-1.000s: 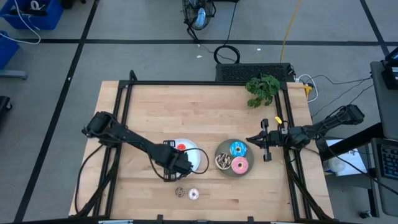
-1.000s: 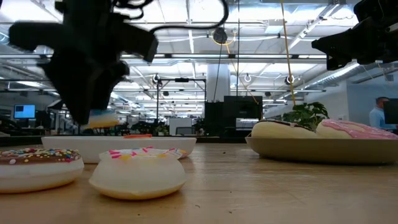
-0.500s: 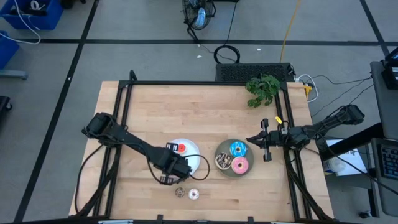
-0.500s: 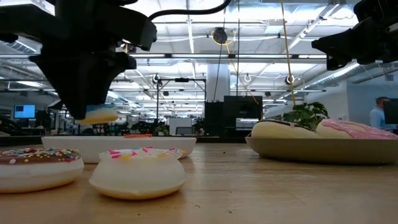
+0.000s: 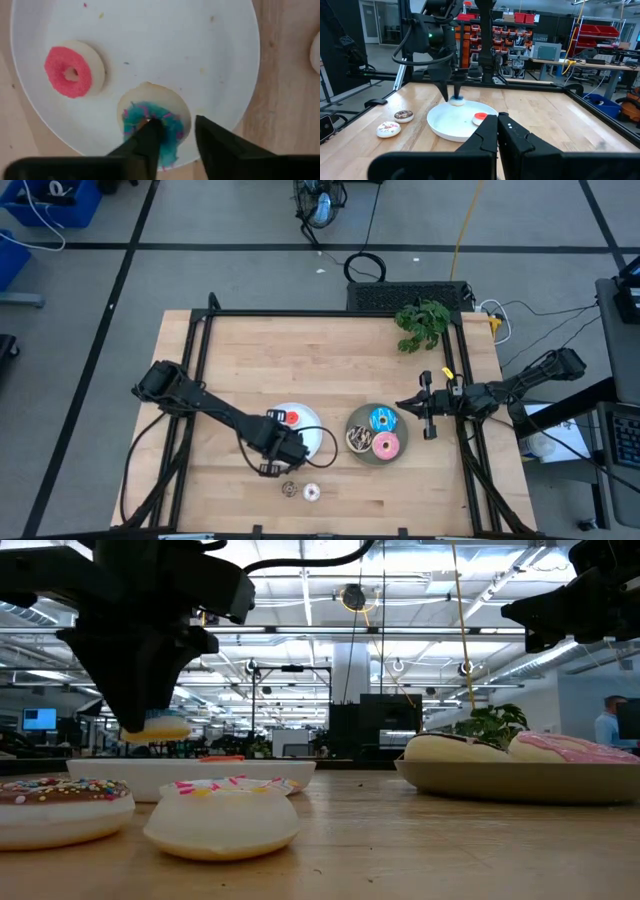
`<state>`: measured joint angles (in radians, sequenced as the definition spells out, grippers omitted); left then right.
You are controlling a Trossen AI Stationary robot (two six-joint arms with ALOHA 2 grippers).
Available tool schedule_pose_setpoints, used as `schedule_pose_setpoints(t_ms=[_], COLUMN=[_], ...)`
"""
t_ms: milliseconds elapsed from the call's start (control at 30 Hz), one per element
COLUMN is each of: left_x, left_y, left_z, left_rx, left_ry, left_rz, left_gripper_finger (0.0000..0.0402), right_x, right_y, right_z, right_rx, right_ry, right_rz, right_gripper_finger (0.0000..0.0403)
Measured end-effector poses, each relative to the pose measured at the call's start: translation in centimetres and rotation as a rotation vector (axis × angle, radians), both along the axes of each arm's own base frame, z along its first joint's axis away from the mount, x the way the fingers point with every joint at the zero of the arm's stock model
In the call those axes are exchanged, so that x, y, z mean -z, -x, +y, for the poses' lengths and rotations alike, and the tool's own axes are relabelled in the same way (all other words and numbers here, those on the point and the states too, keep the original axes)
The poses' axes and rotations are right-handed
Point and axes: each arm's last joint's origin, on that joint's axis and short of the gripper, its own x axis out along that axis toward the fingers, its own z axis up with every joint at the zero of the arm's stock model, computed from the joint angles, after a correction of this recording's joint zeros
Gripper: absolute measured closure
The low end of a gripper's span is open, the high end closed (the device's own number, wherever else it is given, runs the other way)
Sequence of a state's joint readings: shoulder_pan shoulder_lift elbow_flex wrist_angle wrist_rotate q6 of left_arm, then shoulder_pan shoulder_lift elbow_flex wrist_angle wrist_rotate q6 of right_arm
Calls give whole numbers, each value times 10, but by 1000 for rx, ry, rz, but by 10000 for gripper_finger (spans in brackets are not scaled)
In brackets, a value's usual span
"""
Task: Pick & Place donuts
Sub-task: Put the small blue donut on the white plate, then put the small brown donut on the white plate
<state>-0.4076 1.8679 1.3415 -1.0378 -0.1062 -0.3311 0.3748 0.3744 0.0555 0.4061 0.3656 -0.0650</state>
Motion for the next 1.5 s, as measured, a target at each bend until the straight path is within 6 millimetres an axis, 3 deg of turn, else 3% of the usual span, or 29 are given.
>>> schedule_pose_setpoints(t_ms=[233,467,933,1233,1500], left_x=[0,0,-9,-49,-97], left_y=[-2,-6,1,5,3], left_z=[-1,-2,-3,-21,-57], left_rx=[-4,0,-8,54,143], left_ry=[17,26,-10,-100,-40], left_rz=[-21,-58,17,14,-181], left_gripper_finger=[188,174,251,389,390], right_x=[0,0,0,0,0], right_y=[0,0,0,0,0], right_z=[0,0,0,0,0], right_rx=[0,0,0,0,0], right_ry=[1,0,1,2,0], right_rz=[0,0,0,0,0], right_gripper_finger=[403,403,403,403,403])
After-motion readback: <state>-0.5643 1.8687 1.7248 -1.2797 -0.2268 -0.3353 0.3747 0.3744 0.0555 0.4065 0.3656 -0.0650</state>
